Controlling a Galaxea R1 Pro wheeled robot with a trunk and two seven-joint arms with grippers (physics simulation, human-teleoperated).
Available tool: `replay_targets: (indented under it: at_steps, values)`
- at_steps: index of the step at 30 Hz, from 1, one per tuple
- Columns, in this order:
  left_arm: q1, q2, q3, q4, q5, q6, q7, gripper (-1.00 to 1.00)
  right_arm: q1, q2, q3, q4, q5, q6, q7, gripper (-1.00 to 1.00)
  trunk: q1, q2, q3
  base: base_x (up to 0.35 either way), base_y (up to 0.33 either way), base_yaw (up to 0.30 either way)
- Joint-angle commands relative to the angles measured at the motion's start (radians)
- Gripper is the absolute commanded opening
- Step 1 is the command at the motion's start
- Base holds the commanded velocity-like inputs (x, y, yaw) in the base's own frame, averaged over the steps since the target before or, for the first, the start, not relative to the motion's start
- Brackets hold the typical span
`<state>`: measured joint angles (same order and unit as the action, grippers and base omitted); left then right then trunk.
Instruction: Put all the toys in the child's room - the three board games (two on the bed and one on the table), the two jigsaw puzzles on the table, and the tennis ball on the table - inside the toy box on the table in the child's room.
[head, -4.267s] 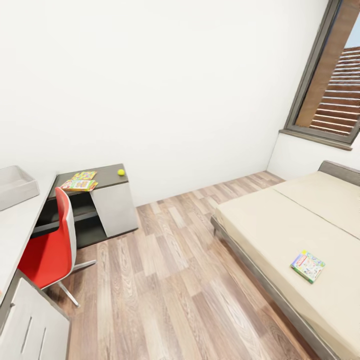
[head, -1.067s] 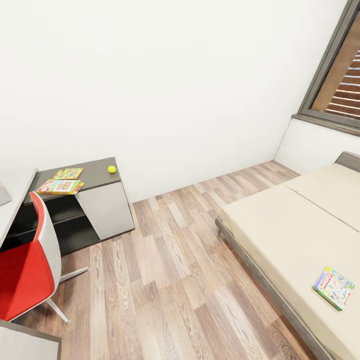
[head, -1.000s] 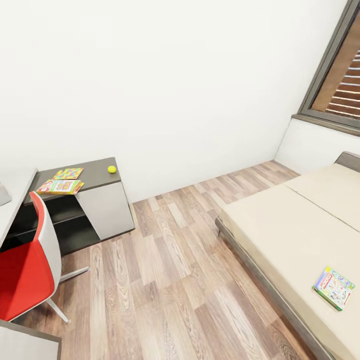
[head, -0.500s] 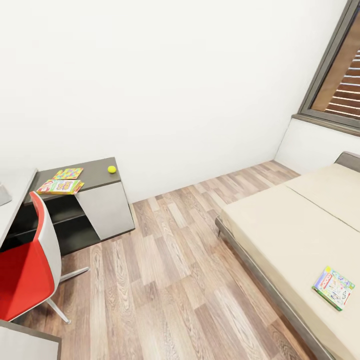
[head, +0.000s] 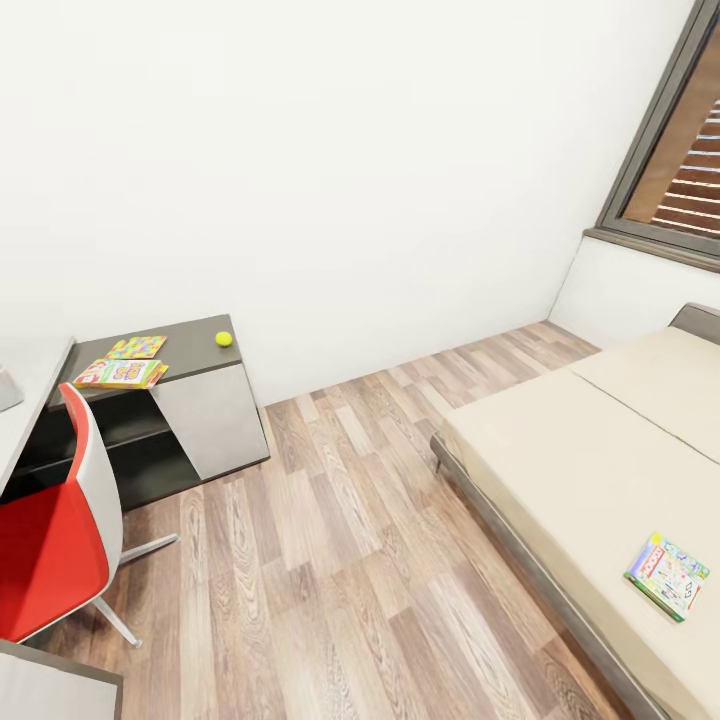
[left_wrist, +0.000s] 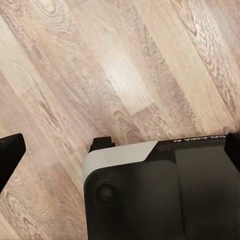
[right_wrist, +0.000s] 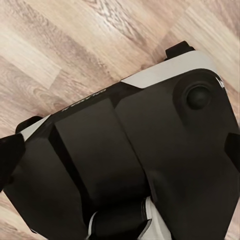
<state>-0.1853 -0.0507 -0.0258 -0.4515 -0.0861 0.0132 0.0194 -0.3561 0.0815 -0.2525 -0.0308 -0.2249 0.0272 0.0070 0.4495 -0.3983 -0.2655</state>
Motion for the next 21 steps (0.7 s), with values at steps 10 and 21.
replay_targets:
  at_steps: [10, 21]
  values:
    - [0.0, -0.003, -0.001, -0.001, -0.009, 0.005, 0.002, 1.0, 0.002, 0.001, 0.005, -0.001, -0.006, 0.003, 0.0, 1.0, 0.0, -0.002, -0.002, 0.001, 0.0, 0.0]
    - [0.0, -0.002, 0.0, -0.001, -0.008, 0.009, 0.002, 1.0, 0.002, 0.001, 0.007, -0.001, -0.005, 0.003, -0.006, 1.0, 0.0, -0.002, -0.004, 0.208, 0.08, 0.038]
